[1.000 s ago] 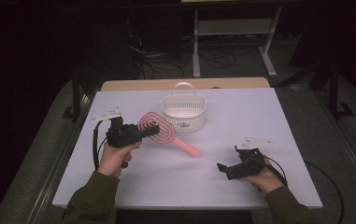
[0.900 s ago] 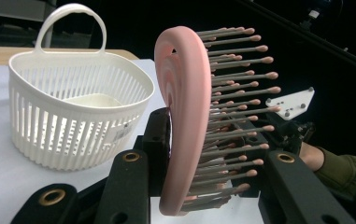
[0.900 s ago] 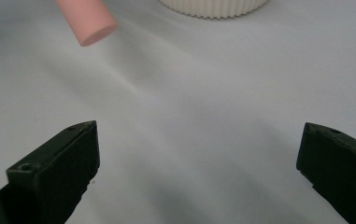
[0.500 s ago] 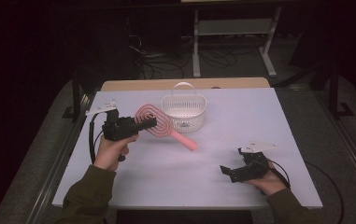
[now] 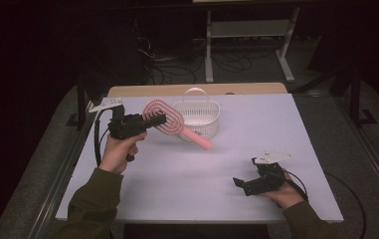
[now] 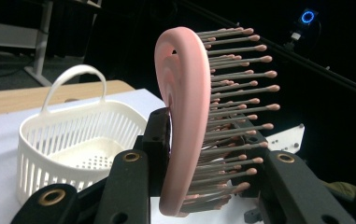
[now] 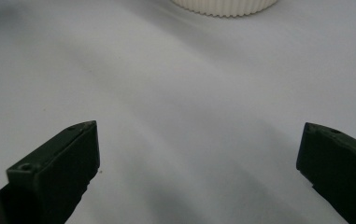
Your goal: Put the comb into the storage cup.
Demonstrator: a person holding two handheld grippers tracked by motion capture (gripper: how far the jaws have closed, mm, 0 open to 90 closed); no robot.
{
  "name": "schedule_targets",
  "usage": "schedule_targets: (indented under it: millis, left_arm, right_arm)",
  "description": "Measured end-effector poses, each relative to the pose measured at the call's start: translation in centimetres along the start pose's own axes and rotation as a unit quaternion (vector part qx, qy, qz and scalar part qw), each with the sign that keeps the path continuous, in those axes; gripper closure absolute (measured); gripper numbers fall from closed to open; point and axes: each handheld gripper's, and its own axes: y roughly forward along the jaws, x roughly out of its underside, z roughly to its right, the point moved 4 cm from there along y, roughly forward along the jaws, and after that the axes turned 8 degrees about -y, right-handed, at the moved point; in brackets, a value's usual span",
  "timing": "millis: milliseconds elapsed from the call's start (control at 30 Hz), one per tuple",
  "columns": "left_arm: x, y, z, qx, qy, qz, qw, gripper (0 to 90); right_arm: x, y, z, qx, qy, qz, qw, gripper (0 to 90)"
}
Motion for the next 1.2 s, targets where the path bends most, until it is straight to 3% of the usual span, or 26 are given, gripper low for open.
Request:
schedule_targets:
  millis: [233, 900, 1200]
  left_arm:
    - [-1.5, 0.5, 0.1, 0.0, 0.007, 0.009, 0.9999, 65.1]
    - [-3.9, 2.1, -1.4, -0.012, 0.012, 0.025, 0.9996, 65.1]
    - [-4.5, 3.1, -3.0, -0.018, -0.003, 0.039, 0.9991, 65.1]
  right_arm:
    - [0.0, 0.0, 0.0, -0.002, -0.003, 0.0, 1.0, 0.0]
    - [0.0, -0.1, 0.0, -0.002, -0.001, -0.001, 1.0, 0.0]
    - [0.0, 0.0, 0.0, -0.004, -0.004, 0.0, 1.0, 0.0]
